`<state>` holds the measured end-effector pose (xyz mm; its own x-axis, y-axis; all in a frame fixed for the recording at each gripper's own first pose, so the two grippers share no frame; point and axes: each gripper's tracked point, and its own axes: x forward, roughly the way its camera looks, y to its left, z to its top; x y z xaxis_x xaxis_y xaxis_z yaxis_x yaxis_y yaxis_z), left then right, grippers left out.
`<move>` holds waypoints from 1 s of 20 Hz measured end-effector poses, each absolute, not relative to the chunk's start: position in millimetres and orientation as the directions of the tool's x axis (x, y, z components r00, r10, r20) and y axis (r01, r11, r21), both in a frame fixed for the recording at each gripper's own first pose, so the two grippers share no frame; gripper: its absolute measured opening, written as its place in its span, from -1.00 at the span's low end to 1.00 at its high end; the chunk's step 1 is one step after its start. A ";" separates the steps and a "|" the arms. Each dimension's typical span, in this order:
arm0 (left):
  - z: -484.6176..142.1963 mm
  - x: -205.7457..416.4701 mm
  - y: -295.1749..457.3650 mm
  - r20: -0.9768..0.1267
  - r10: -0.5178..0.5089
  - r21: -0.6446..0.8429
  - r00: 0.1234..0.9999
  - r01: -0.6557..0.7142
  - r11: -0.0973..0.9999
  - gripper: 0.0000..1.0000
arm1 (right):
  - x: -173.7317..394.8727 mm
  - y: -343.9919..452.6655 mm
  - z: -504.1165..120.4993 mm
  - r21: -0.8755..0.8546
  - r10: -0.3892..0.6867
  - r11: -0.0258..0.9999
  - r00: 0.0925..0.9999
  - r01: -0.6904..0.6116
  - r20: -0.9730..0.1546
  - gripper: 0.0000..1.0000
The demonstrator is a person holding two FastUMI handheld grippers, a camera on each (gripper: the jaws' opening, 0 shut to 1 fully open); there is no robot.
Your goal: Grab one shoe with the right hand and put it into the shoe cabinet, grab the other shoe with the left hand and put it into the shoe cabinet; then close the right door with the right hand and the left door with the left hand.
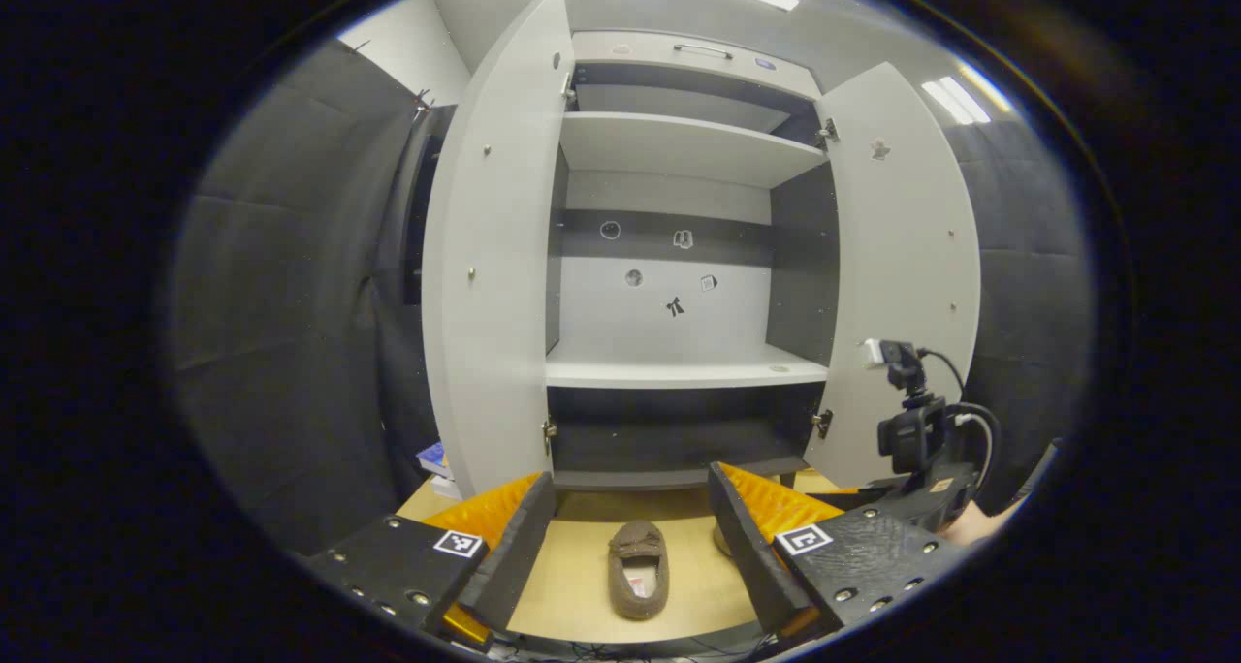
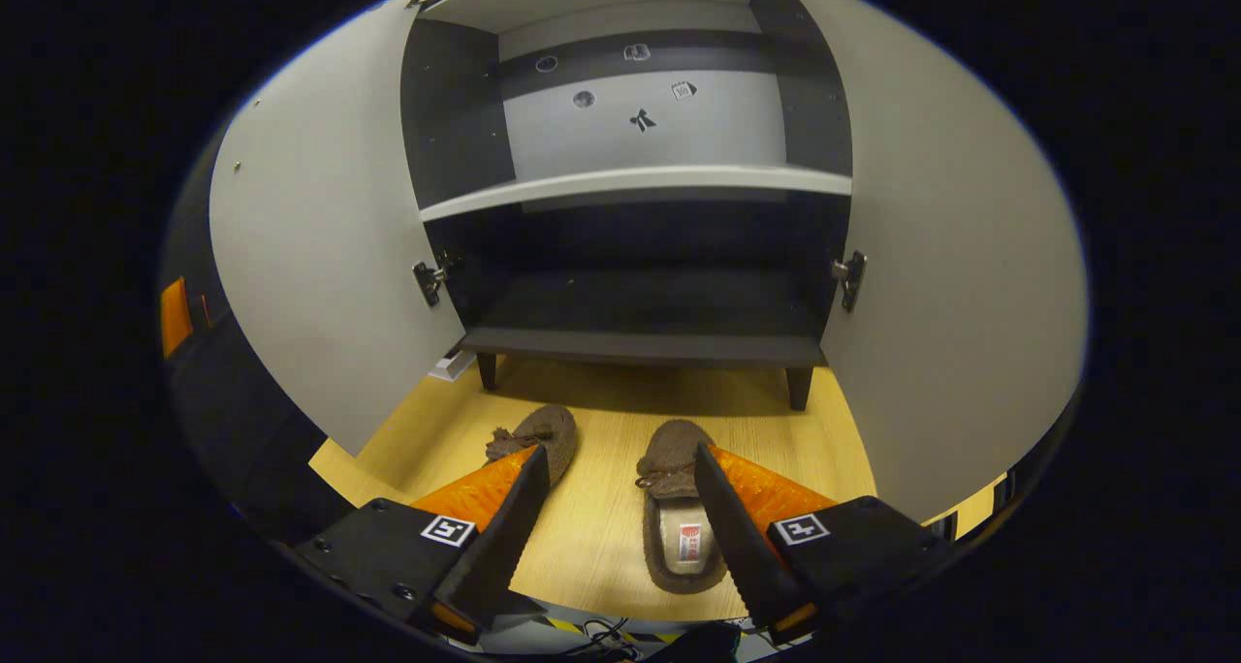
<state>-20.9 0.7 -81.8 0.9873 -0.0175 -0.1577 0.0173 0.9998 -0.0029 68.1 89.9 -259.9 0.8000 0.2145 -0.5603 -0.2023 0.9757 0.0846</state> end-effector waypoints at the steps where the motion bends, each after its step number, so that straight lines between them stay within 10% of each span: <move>1: -84.6 -22.3 1.3 -0.164 -0.015 -0.008 0.986 0.014 1.000 0.85 | 67.6 91.3 -274.0 0.086 0.213 0.976 0.783 -0.202 -0.584 0.92; 20: -124.0 -43.2 27.0 -0.260 0.088 -0.016 0.962 -0.095 0.995 0.86 | 119.5 78.8 -420.2 -0.176 -0.015 0.964 0.619 -0.201 -0.785 0.63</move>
